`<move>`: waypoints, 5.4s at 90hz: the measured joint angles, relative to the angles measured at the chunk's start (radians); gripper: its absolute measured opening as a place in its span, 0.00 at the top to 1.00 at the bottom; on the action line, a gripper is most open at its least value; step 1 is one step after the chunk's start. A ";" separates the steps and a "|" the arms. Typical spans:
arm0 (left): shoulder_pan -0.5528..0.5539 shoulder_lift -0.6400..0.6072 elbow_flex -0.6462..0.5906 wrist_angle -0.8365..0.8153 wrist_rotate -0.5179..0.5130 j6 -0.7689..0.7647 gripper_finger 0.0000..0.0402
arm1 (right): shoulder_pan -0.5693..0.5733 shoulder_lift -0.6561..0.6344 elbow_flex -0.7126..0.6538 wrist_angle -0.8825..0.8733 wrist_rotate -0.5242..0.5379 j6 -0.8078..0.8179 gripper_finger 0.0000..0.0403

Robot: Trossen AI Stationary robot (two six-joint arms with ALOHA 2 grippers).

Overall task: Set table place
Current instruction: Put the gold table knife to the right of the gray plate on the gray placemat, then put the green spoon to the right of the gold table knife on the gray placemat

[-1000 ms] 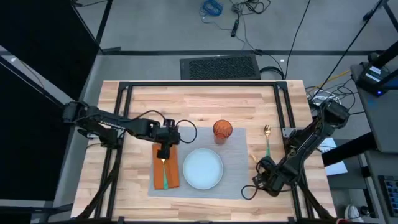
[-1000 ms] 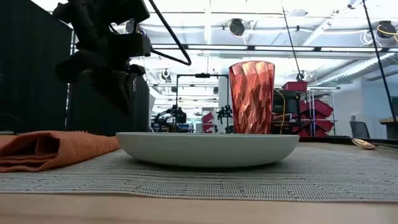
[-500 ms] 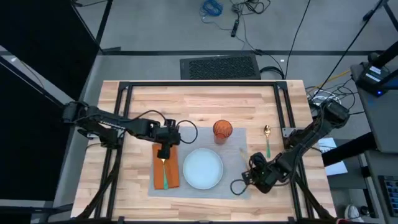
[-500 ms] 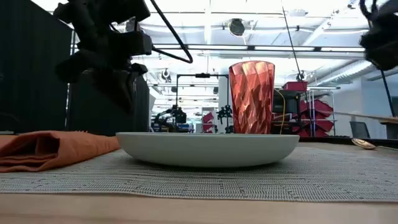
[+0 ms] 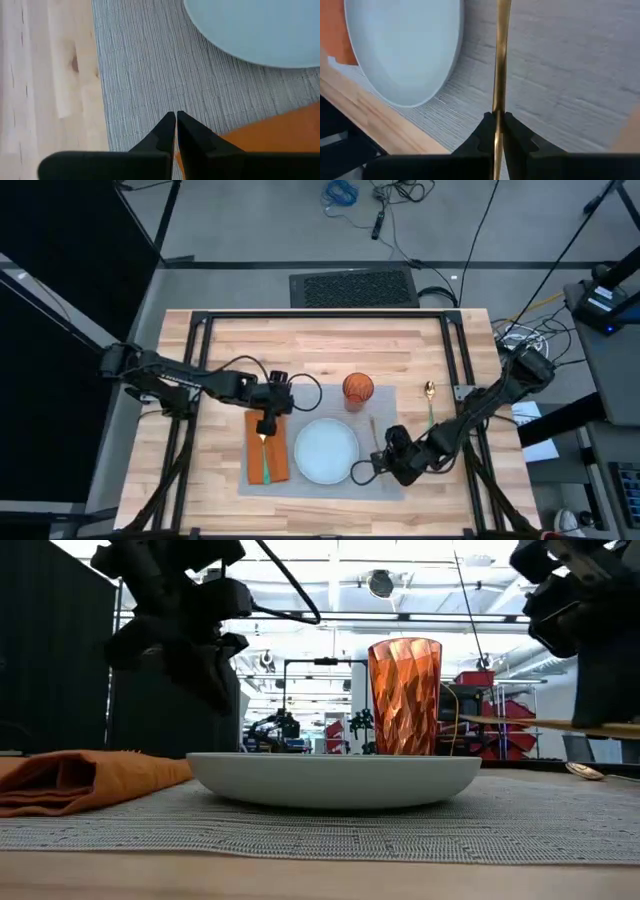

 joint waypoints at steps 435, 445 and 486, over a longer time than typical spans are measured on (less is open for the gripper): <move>-0.096 0.000 0.000 0.029 0.081 0.066 0.99 | -0.135 -0.098 -0.067 -0.462 -0.122 0.154 1.00; -0.097 0.000 0.000 0.031 0.081 0.066 0.99 | -0.133 -0.085 -0.056 -0.540 -0.129 0.164 1.00; -0.102 0.000 0.000 0.035 0.081 0.066 0.99 | -0.237 -0.092 -0.056 -0.648 -0.072 0.148 0.73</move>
